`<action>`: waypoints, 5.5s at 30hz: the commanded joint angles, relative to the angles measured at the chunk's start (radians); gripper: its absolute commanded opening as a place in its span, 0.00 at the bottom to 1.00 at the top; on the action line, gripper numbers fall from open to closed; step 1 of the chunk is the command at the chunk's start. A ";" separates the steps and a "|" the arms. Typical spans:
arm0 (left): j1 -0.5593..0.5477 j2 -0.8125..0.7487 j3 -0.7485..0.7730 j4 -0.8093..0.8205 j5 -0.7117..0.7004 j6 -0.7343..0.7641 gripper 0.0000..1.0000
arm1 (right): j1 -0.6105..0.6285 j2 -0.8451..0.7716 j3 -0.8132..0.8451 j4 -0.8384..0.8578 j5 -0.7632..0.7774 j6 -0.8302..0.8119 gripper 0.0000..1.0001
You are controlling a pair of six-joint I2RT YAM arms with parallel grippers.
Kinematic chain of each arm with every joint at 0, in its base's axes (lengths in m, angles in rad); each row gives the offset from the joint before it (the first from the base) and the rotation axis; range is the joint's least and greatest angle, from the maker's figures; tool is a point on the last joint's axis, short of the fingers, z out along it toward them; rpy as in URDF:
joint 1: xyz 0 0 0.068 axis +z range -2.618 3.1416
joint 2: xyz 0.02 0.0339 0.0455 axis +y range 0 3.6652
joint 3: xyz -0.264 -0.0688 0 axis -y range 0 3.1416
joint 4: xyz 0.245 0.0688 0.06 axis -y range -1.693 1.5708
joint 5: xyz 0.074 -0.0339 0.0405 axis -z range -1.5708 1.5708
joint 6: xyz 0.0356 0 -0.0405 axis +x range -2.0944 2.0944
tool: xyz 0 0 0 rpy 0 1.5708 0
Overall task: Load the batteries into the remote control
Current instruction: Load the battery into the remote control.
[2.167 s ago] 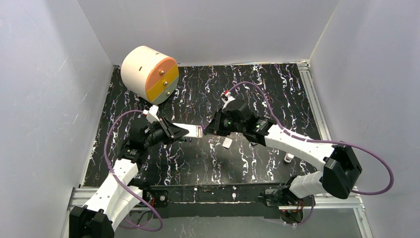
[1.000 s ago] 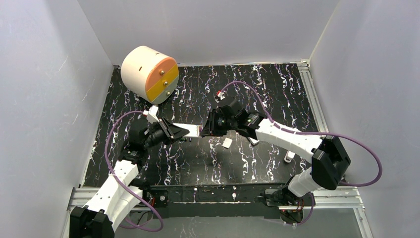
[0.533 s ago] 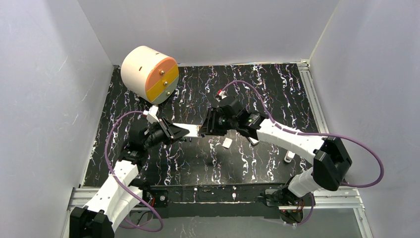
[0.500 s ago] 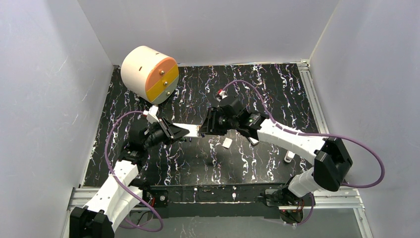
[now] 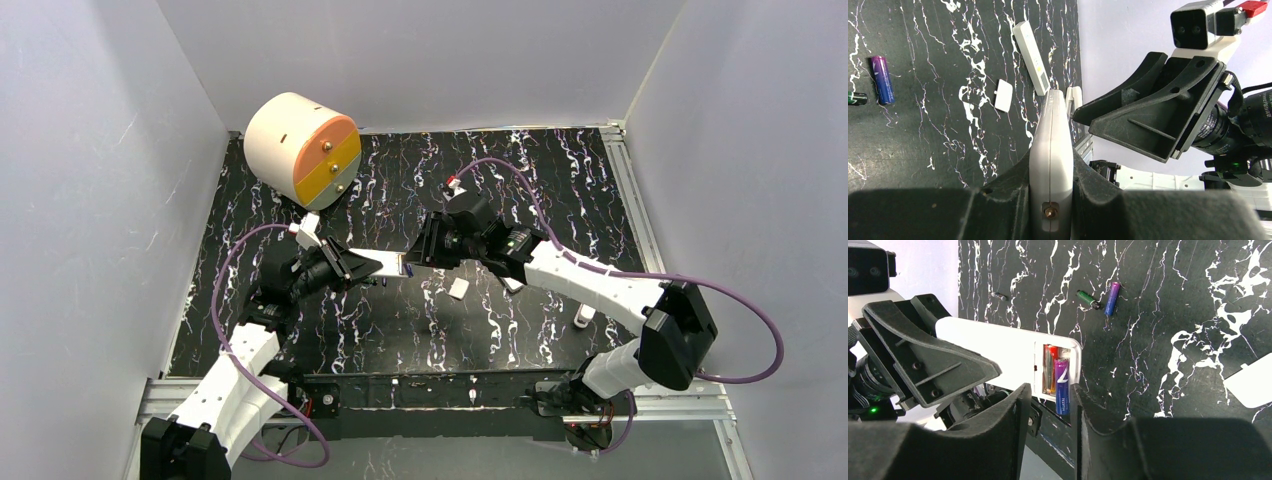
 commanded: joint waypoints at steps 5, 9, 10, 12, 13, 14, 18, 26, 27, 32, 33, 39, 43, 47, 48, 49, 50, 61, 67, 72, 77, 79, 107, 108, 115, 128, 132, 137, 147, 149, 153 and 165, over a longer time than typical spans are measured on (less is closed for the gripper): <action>-0.001 -0.023 0.003 0.032 0.025 0.000 0.00 | 0.003 0.028 0.011 0.029 -0.020 -0.001 0.35; -0.001 -0.024 0.002 0.032 0.029 0.001 0.00 | 0.003 0.048 0.018 0.019 -0.026 0.000 0.28; -0.001 -0.026 0.002 0.032 0.029 0.000 0.00 | 0.003 0.052 0.015 0.022 -0.030 0.002 0.27; -0.001 -0.028 0.002 0.032 0.029 -0.001 0.00 | 0.002 0.056 0.013 0.026 -0.037 0.005 0.22; -0.001 -0.028 0.002 0.032 0.027 0.001 0.00 | 0.003 0.056 0.012 0.029 -0.040 0.006 0.18; -0.001 -0.027 0.002 0.032 0.027 0.000 0.00 | 0.002 0.054 0.012 0.030 -0.042 0.006 0.16; -0.001 -0.023 0.005 0.032 0.027 0.004 0.00 | 0.003 0.047 0.015 0.023 -0.036 0.015 0.16; -0.001 -0.013 0.008 0.032 0.022 0.012 0.00 | -0.002 0.071 0.044 -0.045 -0.064 0.080 0.16; -0.001 -0.013 0.008 0.032 0.021 0.011 0.00 | -0.001 0.073 0.044 -0.041 -0.071 0.086 0.17; -0.001 -0.017 0.007 0.032 0.022 0.011 0.00 | -0.003 0.044 0.033 0.016 -0.043 0.100 0.34; -0.001 -0.018 0.007 0.032 0.022 0.009 0.00 | -0.003 0.039 0.034 0.023 -0.036 0.099 0.35; -0.001 -0.016 0.009 0.032 0.022 0.008 0.00 | -0.008 0.028 0.032 0.048 -0.033 0.117 0.38; -0.001 -0.011 0.010 0.032 0.020 0.010 0.00 | -0.008 0.037 0.042 0.039 -0.046 0.125 0.31; 0.000 -0.003 0.010 0.032 0.019 0.013 0.00 | -0.010 0.053 0.071 -0.010 -0.045 0.117 0.22; -0.001 0.000 0.010 0.032 0.019 0.015 0.00 | -0.010 0.059 0.076 -0.021 -0.046 0.115 0.20; -0.001 0.000 0.010 0.032 0.019 0.016 0.00 | -0.010 0.065 0.077 -0.027 -0.049 0.114 0.18; -0.001 0.002 0.010 0.032 0.019 0.016 0.00 | -0.010 0.069 0.077 -0.029 -0.051 0.113 0.18; -0.001 -0.006 0.011 0.032 0.016 0.016 0.00 | -0.011 0.091 0.104 -0.106 -0.020 0.097 0.18; -0.001 -0.008 0.010 0.032 0.016 0.013 0.00 | -0.013 0.085 0.092 -0.106 -0.010 0.098 0.18; -0.001 -0.011 0.012 0.032 0.019 0.012 0.00 | -0.013 0.088 0.088 -0.082 -0.025 0.096 0.18; -0.001 -0.007 0.011 0.032 0.019 0.012 0.00 | -0.013 0.094 0.087 -0.067 -0.056 0.095 0.22; -0.001 -0.006 0.012 0.032 0.019 0.012 0.00 | -0.013 0.091 0.087 -0.064 -0.054 0.097 0.27; -0.001 -0.030 0.105 0.051 -0.024 -0.456 0.00 | -0.028 -0.289 -0.296 0.582 0.075 0.246 0.98; -0.001 -0.037 0.100 0.062 -0.034 -0.489 0.00 | -0.028 -0.289 -0.309 0.618 0.070 0.258 0.98; -0.001 -0.056 0.068 0.137 -0.066 -0.675 0.00 | -0.024 -0.245 -0.328 0.769 0.000 0.335 0.98; -0.001 -0.063 0.030 0.227 -0.062 -0.771 0.00 | -0.021 -0.187 -0.299 0.817 -0.025 0.363 0.67; -0.001 -0.063 0.027 0.243 -0.054 -0.774 0.00 | -0.020 -0.177 -0.290 0.813 -0.020 0.360 0.64; 0.000 -0.062 0.021 0.259 -0.045 -0.775 0.00 | -0.021 -0.166 -0.276 0.810 -0.012 0.354 0.63; -0.001 -0.062 0.012 0.286 -0.027 -0.768 0.00 | -0.021 -0.146 -0.257 0.792 -0.005 0.361 0.59; -0.001 -0.063 0.013 0.289 -0.026 -0.766 0.00 | -0.020 -0.141 -0.253 0.786 -0.006 0.364 0.58; -0.001 -0.064 0.013 0.296 -0.024 -0.766 0.00 | -0.020 -0.137 -0.245 0.774 -0.006 0.364 0.57; -0.001 -0.072 0.013 0.306 -0.013 -0.757 0.00 | -0.020 -0.116 -0.227 0.752 -0.002 0.377 0.54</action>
